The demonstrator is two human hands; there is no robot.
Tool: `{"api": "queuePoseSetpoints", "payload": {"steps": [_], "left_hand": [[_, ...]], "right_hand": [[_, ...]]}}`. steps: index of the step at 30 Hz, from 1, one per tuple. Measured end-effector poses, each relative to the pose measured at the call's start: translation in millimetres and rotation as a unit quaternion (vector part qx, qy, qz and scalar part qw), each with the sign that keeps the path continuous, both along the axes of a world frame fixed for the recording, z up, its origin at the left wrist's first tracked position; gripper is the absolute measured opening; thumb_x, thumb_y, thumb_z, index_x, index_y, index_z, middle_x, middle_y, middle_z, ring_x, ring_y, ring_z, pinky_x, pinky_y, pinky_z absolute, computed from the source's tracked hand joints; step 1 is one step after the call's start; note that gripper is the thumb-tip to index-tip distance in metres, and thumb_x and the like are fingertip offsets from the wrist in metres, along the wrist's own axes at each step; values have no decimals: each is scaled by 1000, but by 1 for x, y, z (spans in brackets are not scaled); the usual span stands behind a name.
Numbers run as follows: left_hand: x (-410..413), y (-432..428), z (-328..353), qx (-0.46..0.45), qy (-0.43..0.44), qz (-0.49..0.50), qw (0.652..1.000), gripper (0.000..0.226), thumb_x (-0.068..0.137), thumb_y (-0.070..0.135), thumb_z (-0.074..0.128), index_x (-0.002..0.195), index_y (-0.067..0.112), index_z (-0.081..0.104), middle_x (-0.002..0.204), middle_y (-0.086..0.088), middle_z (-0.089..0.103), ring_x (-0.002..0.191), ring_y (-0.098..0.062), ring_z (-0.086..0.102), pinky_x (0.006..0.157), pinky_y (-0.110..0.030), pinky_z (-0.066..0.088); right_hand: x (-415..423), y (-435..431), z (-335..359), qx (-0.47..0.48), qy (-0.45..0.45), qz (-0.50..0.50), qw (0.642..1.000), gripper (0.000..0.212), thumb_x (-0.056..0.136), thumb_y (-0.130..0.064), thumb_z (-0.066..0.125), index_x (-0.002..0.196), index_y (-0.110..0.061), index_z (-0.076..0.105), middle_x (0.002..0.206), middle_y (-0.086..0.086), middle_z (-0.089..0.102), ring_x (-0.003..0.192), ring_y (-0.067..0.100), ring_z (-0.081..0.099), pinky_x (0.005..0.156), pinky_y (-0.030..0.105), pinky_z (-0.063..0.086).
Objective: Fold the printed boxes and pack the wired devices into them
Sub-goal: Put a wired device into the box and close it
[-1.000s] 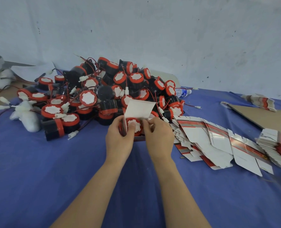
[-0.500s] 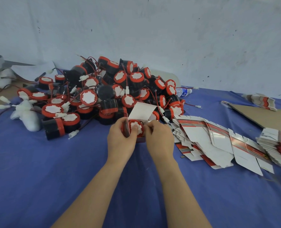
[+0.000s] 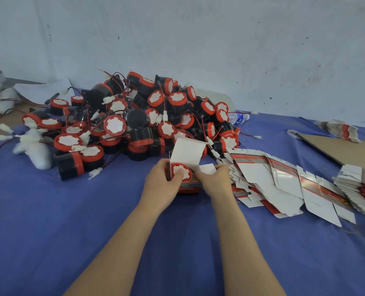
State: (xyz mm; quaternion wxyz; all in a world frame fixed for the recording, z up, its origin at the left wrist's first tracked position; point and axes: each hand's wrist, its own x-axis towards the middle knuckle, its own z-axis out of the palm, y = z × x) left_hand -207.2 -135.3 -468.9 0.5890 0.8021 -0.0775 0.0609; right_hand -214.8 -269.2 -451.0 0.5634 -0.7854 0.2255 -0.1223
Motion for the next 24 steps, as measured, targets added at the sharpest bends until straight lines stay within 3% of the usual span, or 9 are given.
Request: {"api": "queuePoseSetpoints", "payload": {"steps": [4,7,9,12,15,18,20,21,24], "left_hand": [[-4,0,-3,85,-123,104,983,38,86,31,68,110,19,42,109,3,47,96,-15,50,73,-27,45],[-4,-1,-7,115,-187,65,973,27,86,31,69,97,20,47,110,9,41,102,-12,41,76,-21,36],[-2,-3,-10,117,-144,24,982,21,92,38,56,96,18,60,119,12,42,113,-10,35,87,-21,33],[6,5,-7,42,-69,38,996,30,101,26,42,106,9,66,130,3,44,120,-17,43,94,-26,39],[6,14,-4,26,-70,55,996,31,96,13,53,127,14,51,135,-2,36,118,-16,46,91,-23,40],[8,17,-2,8,-39,41,998,59,94,11,54,147,19,28,144,1,33,118,-23,48,98,-33,44],[9,19,0,-41,-23,5,999,61,95,9,53,147,28,27,136,8,43,104,-17,55,85,-23,48],[10,20,1,-69,-18,-16,997,58,94,6,53,140,36,34,129,12,50,93,-11,58,74,-16,48],[13,24,-2,-85,-22,-38,995,39,94,2,52,102,40,52,117,6,58,82,-11,58,58,-9,44]], "right_hand": [[1,16,-6,-141,-94,1,986,26,84,-2,56,107,-11,48,86,-3,55,75,15,50,50,21,36],[-1,21,-4,-191,-124,10,974,31,87,-3,54,116,-15,50,103,5,60,87,22,55,63,31,44],[-3,22,-5,-227,-128,39,965,26,89,-8,55,112,-20,52,108,3,55,87,19,55,70,34,48],[-2,21,-9,-245,-128,126,953,19,92,-27,60,110,-22,60,109,-4,48,82,2,48,66,15,41],[0,17,-10,-164,-108,177,964,25,93,-34,58,110,-19,68,117,-2,48,91,-16,44,70,-1,36],[0,15,-11,-155,-109,139,972,30,95,-20,56,125,-18,59,129,3,46,95,1,48,87,12,43],[-2,15,-11,-113,-137,126,976,53,93,-12,58,141,-21,38,138,-2,43,112,15,51,98,30,44],[-3,16,-11,-90,-154,133,975,65,92,-9,58,146,-26,27,139,-5,44,114,16,52,96,28,46],[-6,14,-9,-101,-168,165,967,64,93,-4,53,139,-42,30,119,-9,58,81,6,53,69,15,44]]}}
